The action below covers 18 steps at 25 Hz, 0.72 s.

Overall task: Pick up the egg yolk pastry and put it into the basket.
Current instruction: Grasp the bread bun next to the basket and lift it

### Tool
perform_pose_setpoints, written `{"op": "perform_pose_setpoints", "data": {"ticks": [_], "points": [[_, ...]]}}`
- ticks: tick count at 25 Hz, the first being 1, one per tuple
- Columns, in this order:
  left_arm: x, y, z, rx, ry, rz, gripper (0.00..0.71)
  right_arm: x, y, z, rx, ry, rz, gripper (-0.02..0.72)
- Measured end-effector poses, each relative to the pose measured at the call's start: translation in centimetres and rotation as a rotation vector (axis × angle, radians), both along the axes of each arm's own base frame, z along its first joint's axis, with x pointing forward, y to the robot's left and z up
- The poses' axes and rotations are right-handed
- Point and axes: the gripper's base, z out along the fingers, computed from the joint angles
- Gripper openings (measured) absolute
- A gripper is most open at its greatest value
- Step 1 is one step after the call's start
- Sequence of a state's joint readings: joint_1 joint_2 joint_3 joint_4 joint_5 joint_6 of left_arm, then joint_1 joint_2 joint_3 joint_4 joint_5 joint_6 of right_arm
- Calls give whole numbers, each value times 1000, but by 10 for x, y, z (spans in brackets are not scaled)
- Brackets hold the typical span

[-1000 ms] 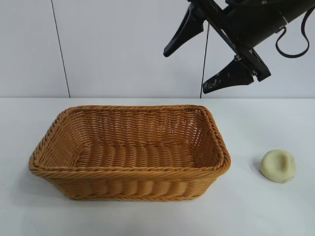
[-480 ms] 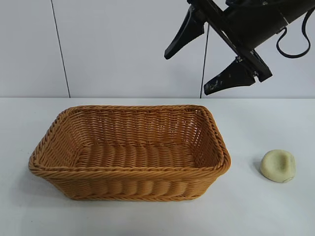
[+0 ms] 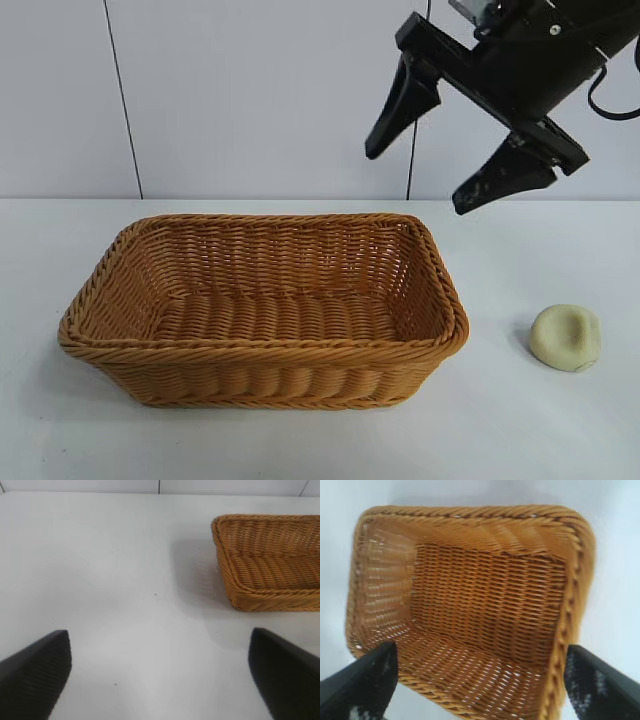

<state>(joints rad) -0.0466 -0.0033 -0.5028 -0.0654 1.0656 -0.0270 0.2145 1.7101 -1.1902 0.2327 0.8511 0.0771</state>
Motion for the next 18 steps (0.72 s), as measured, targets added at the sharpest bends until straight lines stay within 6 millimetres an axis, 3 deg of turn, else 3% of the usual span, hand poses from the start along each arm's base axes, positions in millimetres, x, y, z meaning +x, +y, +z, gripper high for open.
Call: {"op": "perform_pose_setpoints", "data": {"ticks": [8, 12, 18], "points": [[0, 0, 0, 0, 0, 0, 692, 9, -36, -10, -156, 7, -76, 644], [0, 0, 0, 0, 0, 0, 692, 18, -54, -35, -176, 78, -115, 644], [0, 0, 0, 0, 0, 0, 692, 24, -59, -78, -196, 191, -113, 644]]}}
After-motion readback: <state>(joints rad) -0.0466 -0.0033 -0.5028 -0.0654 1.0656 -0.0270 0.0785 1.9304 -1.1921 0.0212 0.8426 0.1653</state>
